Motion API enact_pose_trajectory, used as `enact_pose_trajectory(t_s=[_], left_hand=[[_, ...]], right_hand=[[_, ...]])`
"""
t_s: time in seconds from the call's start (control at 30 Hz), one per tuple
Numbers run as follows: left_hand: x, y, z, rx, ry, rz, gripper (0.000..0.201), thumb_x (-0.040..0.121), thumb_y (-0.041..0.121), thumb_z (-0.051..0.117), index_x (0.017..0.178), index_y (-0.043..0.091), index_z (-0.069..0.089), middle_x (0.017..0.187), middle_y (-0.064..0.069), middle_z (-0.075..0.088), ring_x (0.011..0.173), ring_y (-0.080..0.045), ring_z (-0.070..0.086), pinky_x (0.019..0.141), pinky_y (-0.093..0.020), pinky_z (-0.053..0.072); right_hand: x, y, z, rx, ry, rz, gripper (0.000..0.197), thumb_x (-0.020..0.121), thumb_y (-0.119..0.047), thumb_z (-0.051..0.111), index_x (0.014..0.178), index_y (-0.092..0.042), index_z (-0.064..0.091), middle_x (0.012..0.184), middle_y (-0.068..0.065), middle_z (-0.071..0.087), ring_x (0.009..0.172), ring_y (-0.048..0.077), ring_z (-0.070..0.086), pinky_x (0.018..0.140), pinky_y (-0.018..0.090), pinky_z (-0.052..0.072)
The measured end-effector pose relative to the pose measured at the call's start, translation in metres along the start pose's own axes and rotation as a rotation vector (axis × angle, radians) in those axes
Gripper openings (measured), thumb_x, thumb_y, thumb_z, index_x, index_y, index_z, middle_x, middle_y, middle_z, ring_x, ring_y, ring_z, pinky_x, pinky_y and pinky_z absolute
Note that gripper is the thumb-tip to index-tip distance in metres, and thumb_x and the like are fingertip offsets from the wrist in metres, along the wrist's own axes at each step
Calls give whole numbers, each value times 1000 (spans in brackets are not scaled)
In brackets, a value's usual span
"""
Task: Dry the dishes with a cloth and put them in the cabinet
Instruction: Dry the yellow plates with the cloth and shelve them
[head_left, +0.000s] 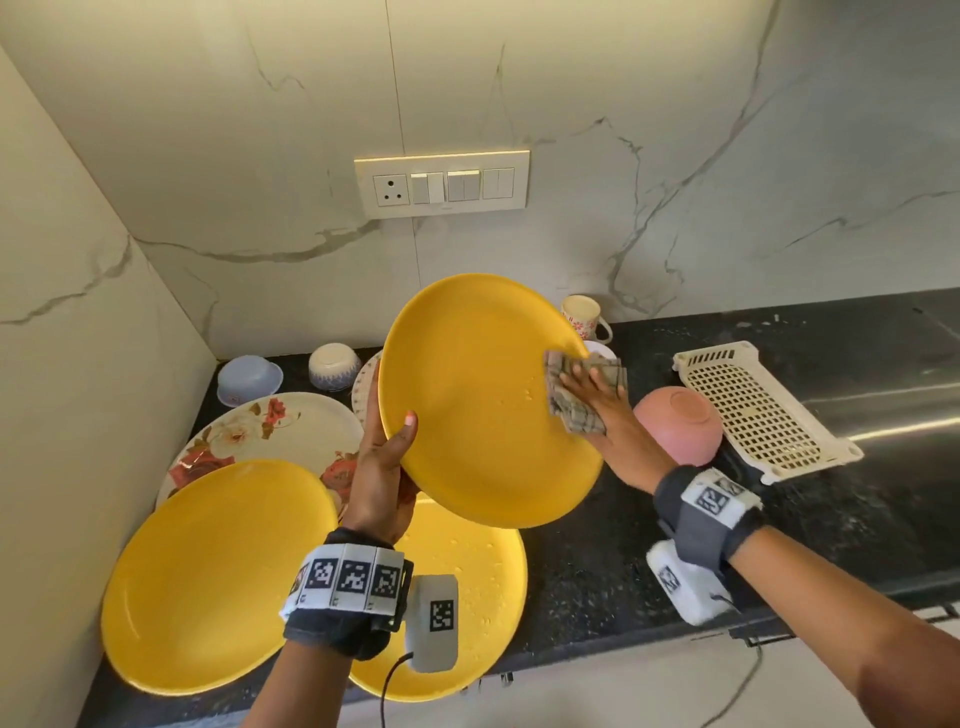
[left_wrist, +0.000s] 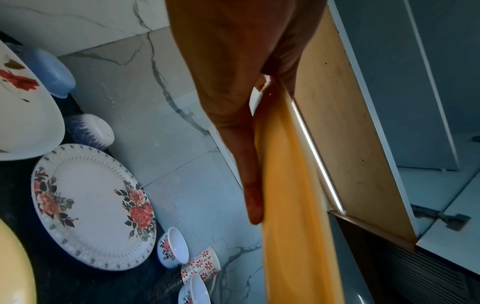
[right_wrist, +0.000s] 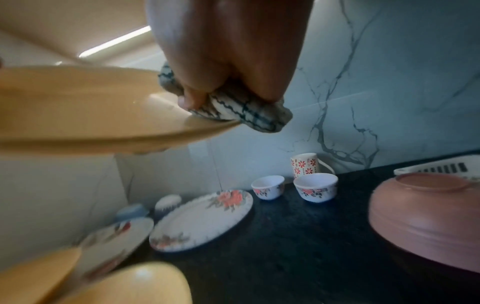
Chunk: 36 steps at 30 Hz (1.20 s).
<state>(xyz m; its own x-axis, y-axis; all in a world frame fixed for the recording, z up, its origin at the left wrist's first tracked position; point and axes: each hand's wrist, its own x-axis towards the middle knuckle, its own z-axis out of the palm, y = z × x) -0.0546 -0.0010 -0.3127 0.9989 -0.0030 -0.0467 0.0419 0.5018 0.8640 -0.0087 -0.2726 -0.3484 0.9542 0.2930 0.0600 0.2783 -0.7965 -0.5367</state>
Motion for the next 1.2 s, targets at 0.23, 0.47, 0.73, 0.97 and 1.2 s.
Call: enact_pose_trajectory(t_s=[0.23, 0.47, 0.73, 0.97, 1.2], left_hand=[[1, 0, 5, -29, -63, 34, 59, 86, 18, 58, 130, 51, 36, 136, 7, 51, 116, -19, 57, 73, -32, 55], [10, 19, -8, -10, -123, 61, 58, 80, 37, 66, 127, 56, 39, 137, 8, 51, 122, -23, 53, 79, -50, 55], [3, 12, -31, -60, -29, 121, 62, 81, 36, 64, 136, 45, 37, 139, 4, 50, 127, -25, 48, 96, -48, 47], [3, 7, -24, -18, -16, 83, 64, 84, 22, 54, 138, 45, 31, 136, 6, 53, 119, -20, 55, 83, -38, 54], [20, 15, -23, 200, -16, 122, 48, 95, 32, 43, 131, 58, 26, 137, 12, 46, 121, -23, 52, 69, -36, 57]], right_hand=[[68, -64, -7, 160, 87, 1, 60, 99, -28, 42, 145, -30, 4, 157, 0, -10, 144, 17, -15, 113, 46, -16], [66, -106, 25, 2, -8, -448, 63, 92, -43, 46, 143, -33, 11, 157, -5, -3, 143, 13, -14, 114, 42, -14], [14, -56, 45, -125, -81, -363, 59, 89, -65, 23, 141, -53, 0, 151, -25, -18, 142, 5, -20, 116, 43, -12], [63, -88, 31, 109, 89, -54, 71, 77, -75, 18, 135, -43, -9, 147, -18, -19, 137, 7, -23, 111, 43, -18], [64, -138, -6, 1454, -23, -23, 60, 78, -51, 59, 127, -17, 49, 125, 3, 61, 118, 22, 57, 94, 31, 50]])
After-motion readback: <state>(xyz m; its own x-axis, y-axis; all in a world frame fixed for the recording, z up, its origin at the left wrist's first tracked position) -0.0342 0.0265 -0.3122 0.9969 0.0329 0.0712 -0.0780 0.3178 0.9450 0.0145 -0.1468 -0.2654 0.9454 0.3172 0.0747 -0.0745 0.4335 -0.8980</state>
